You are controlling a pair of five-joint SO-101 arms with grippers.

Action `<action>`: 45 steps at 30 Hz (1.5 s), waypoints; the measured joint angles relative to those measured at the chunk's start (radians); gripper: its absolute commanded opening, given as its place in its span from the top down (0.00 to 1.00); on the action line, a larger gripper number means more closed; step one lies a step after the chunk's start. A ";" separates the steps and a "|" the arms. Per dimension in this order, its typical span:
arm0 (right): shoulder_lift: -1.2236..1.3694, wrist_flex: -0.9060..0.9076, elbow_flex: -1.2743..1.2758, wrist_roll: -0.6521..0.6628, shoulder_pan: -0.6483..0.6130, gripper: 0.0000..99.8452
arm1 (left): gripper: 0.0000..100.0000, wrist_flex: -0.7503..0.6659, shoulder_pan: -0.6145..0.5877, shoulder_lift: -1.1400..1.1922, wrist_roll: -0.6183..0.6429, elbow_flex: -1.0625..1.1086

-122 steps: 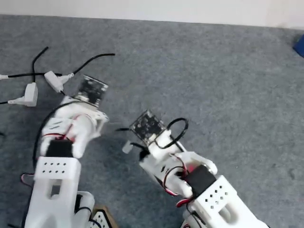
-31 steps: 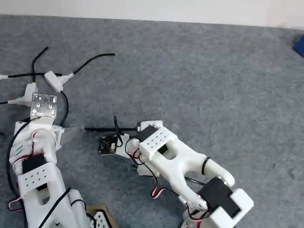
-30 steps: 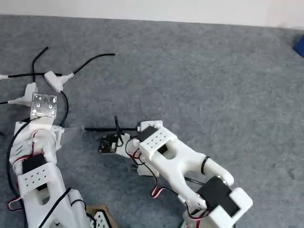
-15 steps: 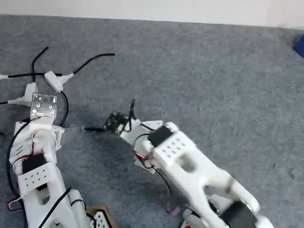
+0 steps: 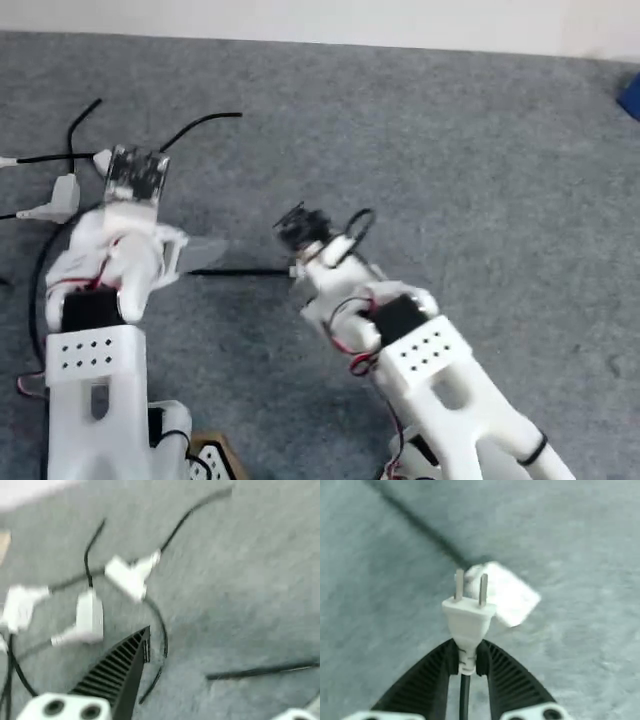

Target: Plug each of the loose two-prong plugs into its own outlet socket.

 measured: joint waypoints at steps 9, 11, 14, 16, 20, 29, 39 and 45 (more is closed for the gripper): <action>-0.038 0.017 0.006 -0.061 -0.018 0.99 | 0.45 0.238 0.321 0.000 0.017 -0.117; -0.038 0.031 0.006 -0.075 -0.046 0.99 | 0.45 0.244 0.328 0.000 0.038 -0.118; -0.038 0.060 0.003 -0.081 -0.083 0.99 | 0.45 0.244 0.327 0.000 0.041 -0.118; -0.038 0.091 -0.014 -0.097 -0.112 0.99 | 0.45 0.244 0.327 0.000 0.044 -0.118; -0.038 0.172 -0.074 -0.118 -0.147 0.99 | 0.45 0.186 0.299 0.000 0.046 -0.068; -0.038 0.328 -0.256 -0.123 -0.153 0.99 | 0.45 0.018 0.224 -0.002 0.020 0.132; -0.038 0.374 -0.307 -0.124 -0.173 0.99 | 0.45 -0.023 0.219 -0.002 0.018 0.176; -0.038 0.374 -0.307 -0.098 -0.169 0.99 | 0.45 -0.031 0.152 -0.002 -0.015 0.176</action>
